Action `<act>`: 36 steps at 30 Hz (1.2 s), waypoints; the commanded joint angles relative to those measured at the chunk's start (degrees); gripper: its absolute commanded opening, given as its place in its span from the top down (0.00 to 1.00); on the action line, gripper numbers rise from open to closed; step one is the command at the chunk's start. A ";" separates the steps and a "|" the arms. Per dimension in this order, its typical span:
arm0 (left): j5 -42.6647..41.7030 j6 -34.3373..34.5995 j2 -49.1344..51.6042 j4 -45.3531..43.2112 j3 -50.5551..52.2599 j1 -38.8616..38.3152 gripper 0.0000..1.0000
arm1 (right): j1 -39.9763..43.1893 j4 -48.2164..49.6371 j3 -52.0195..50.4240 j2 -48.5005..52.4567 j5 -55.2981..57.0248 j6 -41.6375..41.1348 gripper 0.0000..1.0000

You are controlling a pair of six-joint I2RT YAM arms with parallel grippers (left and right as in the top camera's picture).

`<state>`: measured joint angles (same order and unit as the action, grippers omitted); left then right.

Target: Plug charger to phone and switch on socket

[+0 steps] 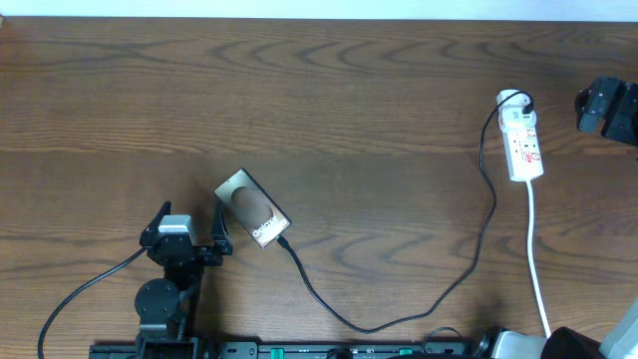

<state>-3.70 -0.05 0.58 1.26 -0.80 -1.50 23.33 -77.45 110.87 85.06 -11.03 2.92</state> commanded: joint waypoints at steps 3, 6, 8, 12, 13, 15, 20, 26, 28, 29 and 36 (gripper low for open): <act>-0.15 -0.79 -0.35 2.56 0.57 0.31 0.12 | -0.13 -0.15 -0.02 0.13 -0.02 -0.74 0.01; -0.15 -0.79 -0.35 2.56 0.57 0.31 0.12 | -0.13 -0.15 -0.02 0.13 -0.02 -0.74 0.01; -0.15 -0.79 -0.35 2.56 0.57 0.31 0.12 | -0.13 -0.15 -0.02 0.13 -0.02 -0.74 0.01; -0.15 -0.79 -0.35 2.56 0.57 0.31 0.12 | -0.13 -0.15 -0.02 0.13 -0.02 -0.74 0.01; -0.15 -0.79 -0.35 2.56 0.57 0.31 0.12 | -0.13 -0.15 -0.02 0.13 -0.02 -0.74 0.01; -0.15 -0.79 -0.35 2.56 0.57 0.31 0.12 | -0.13 -0.15 -0.02 0.13 -0.02 -0.74 0.01; -0.15 -0.79 -0.35 2.56 0.57 0.31 0.12 | -0.31 1.46 -0.07 -0.68 -0.11 -1.73 0.01; -0.15 -0.79 -0.35 2.56 0.57 0.31 0.12 | -5.73 11.26 -5.22 -5.42 0.00 -3.32 0.01; -0.15 -0.79 -0.35 2.56 0.57 0.31 0.12 | -8.31 17.49 -9.75 -8.02 -0.02 -3.32 0.01; -0.15 -0.79 -0.35 2.56 0.57 0.31 0.12 | -9.55 20.70 -12.35 -9.38 0.00 -3.32 0.01; -0.15 -0.79 -0.35 2.56 0.57 0.31 0.12 | -18.25 51.17 -40.19 -22.49 0.87 -3.32 0.01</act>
<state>-3.64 -0.08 0.58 1.54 -1.02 -1.50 7.57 -32.18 80.29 66.76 -10.72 0.12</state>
